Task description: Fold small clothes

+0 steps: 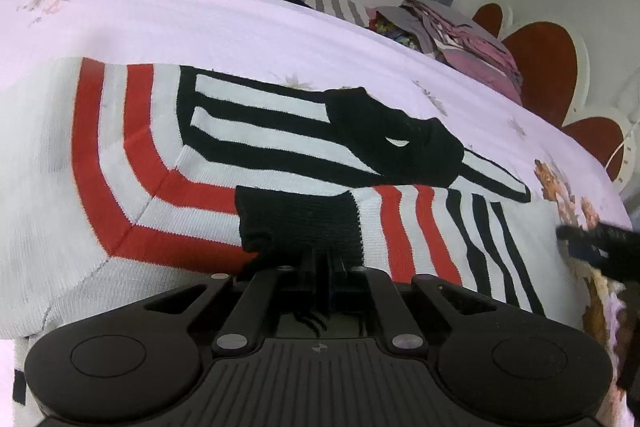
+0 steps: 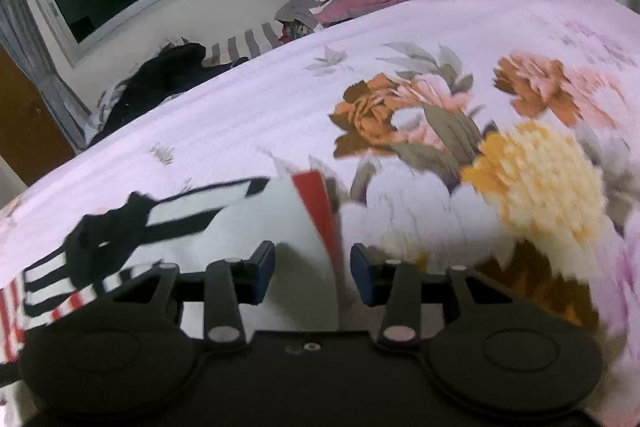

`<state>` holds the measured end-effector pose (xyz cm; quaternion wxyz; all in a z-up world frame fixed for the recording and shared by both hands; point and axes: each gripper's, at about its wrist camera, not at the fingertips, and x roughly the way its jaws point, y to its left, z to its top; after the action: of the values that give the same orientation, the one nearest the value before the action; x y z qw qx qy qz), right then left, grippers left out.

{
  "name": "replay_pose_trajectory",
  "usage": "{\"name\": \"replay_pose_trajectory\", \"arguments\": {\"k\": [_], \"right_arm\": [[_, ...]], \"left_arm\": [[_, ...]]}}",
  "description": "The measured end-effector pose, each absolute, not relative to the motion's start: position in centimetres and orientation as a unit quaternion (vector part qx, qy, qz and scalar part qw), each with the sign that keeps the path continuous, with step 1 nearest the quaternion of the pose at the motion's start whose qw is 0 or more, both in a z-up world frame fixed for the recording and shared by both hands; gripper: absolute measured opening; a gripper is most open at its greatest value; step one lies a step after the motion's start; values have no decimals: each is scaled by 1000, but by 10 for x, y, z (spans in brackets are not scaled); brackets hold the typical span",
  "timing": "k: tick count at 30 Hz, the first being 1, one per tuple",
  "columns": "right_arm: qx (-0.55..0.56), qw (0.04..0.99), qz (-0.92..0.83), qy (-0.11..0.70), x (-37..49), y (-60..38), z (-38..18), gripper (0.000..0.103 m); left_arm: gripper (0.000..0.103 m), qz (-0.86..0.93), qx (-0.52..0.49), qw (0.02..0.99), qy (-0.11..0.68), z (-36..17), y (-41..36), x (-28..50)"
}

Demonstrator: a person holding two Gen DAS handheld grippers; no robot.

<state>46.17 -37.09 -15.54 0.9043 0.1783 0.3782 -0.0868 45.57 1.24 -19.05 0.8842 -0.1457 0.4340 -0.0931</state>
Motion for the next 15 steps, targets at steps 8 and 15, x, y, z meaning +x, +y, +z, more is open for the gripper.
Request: {"name": "replay_pose_trajectory", "arguments": {"k": [8,15], "right_arm": [[205,895,-71,390,489,-379,-169,24],[168,904,-107,379,489,-384,-171,9]], "left_arm": [[5,-82,-156,885,431,-186,12,466],[5,-79,-150,886,431,-191,13,468]]}}
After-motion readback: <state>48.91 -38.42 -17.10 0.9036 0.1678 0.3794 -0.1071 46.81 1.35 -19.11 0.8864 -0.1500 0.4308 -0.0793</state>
